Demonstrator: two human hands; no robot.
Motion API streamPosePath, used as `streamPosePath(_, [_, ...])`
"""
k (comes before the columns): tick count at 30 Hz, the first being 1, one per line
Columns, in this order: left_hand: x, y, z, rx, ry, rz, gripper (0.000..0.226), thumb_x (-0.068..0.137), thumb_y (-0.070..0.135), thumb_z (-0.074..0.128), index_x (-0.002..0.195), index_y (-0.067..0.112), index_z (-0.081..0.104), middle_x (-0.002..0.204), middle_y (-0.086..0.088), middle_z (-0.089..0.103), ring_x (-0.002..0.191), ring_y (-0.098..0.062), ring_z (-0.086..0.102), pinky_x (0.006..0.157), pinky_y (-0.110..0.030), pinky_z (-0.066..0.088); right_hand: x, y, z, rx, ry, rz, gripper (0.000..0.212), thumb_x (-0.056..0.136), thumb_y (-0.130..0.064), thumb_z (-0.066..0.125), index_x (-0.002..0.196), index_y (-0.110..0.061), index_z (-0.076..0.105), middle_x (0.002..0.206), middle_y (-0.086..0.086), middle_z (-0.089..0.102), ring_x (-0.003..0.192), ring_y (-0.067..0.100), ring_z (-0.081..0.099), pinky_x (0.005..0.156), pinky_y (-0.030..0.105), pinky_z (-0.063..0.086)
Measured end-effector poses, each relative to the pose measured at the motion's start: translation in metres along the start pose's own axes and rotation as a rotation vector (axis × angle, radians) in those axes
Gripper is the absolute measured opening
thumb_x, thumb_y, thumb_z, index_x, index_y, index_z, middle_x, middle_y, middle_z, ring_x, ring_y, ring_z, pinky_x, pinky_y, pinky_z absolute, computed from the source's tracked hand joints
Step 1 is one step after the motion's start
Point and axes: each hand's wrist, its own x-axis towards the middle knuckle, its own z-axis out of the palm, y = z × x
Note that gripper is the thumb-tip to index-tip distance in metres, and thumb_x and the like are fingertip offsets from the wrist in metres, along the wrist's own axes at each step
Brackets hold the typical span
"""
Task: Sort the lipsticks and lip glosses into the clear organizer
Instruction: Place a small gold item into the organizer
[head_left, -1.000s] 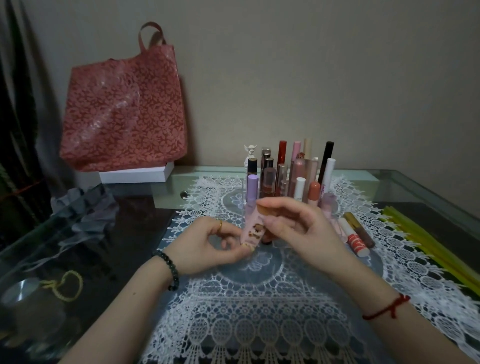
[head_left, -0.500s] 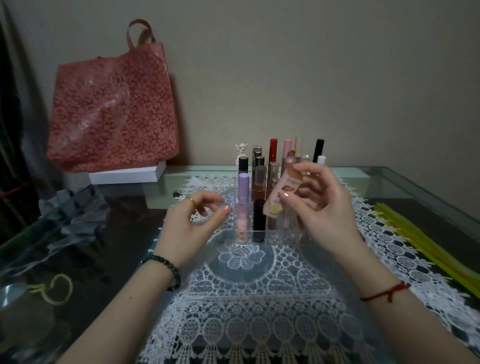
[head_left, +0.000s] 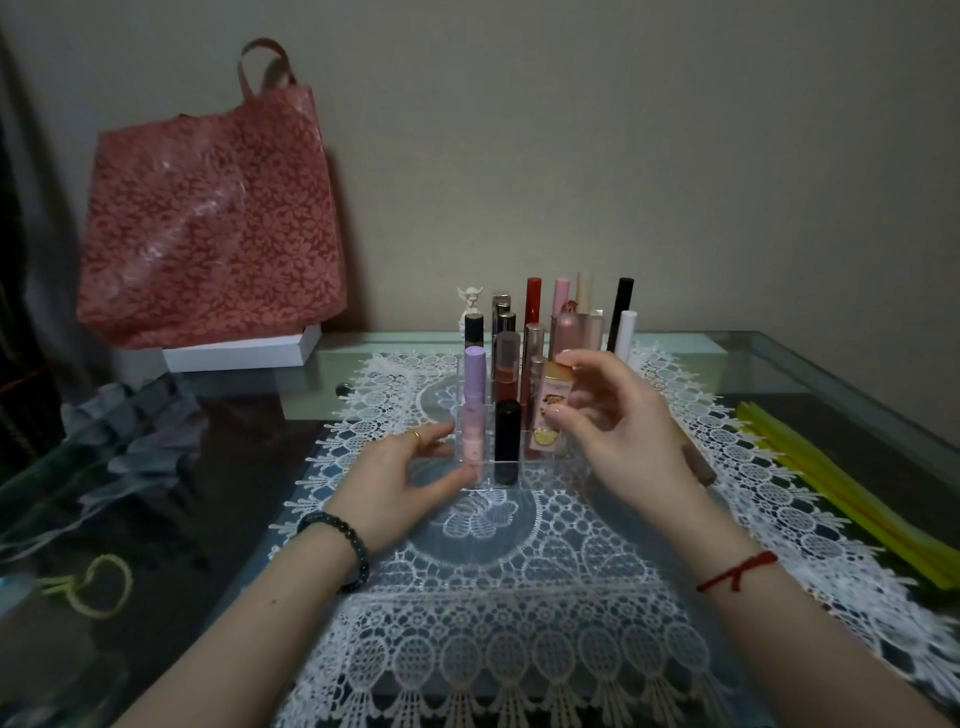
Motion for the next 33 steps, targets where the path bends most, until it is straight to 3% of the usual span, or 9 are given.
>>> streamPosePath(10, [0.003,-0.007,0.002,0.006,0.022,0.002,0.065,0.070,0.050,0.063,0.127,0.023,0.047,0.106,0.014,0.062,0.090,0.012,0.050,0.082,-0.007,0.036,-0.001,0.001,0.002,0.005,0.017,0.000,0.043,0.075,-0.004,0.068,0.104,-0.034,0.055,0.083,-0.008,0.059,0.073,-0.008,0.055,0.063,0.003,0.045])
streamPosePath(14, [0.004,-0.008,0.002,0.009,0.022,-0.005,0.063,0.071,0.048,0.064,0.127,0.025,0.047,0.100,0.020,0.060,0.083,0.019,0.047,0.068,0.005,0.034,-0.002,0.003,0.006,-0.041,-0.019,0.025,0.043,0.074,-0.007,0.068,0.103,-0.036,0.055,0.082,-0.009,0.059,0.074,0.000,0.058,0.065,0.007,0.048])
streamPosePath(18, [0.004,-0.009,0.002,0.023,0.021,-0.002,0.061,0.073,0.047,0.063,0.127,0.024,0.047,0.103,0.019,0.060,0.081,0.025,0.043,0.073,0.004,0.031,-0.003,0.004,0.008,-0.128,-0.057,0.025,0.042,0.075,-0.011,0.069,0.105,-0.036,0.054,0.084,-0.011,0.059,0.078,0.003,0.057,0.066,0.014,0.049])
streamPosePath(23, [0.003,-0.006,0.003,0.011,0.010,-0.010,0.060,0.074,0.044,0.062,0.128,0.024,0.047,0.105,0.018,0.061,0.088,0.014,0.049,0.085,-0.013,0.039,-0.004,0.006,0.008,-0.129,-0.072,0.035,0.042,0.076,-0.009,0.068,0.104,-0.037,0.052,0.084,-0.008,0.058,0.078,0.004,0.057,0.065,0.012,0.048])
streamPosePath(33, [0.004,-0.007,0.002,0.011,0.023,0.020,0.056,0.077,0.042,0.062,0.127,0.024,0.047,0.104,0.018,0.061,0.089,0.014,0.048,0.078,-0.002,0.034,-0.004,0.017,0.012,-0.149,-0.067,0.049,0.043,0.075,-0.011,0.070,0.111,-0.029,0.056,0.083,-0.009,0.057,0.075,0.001,0.056,0.063,0.013,0.045])
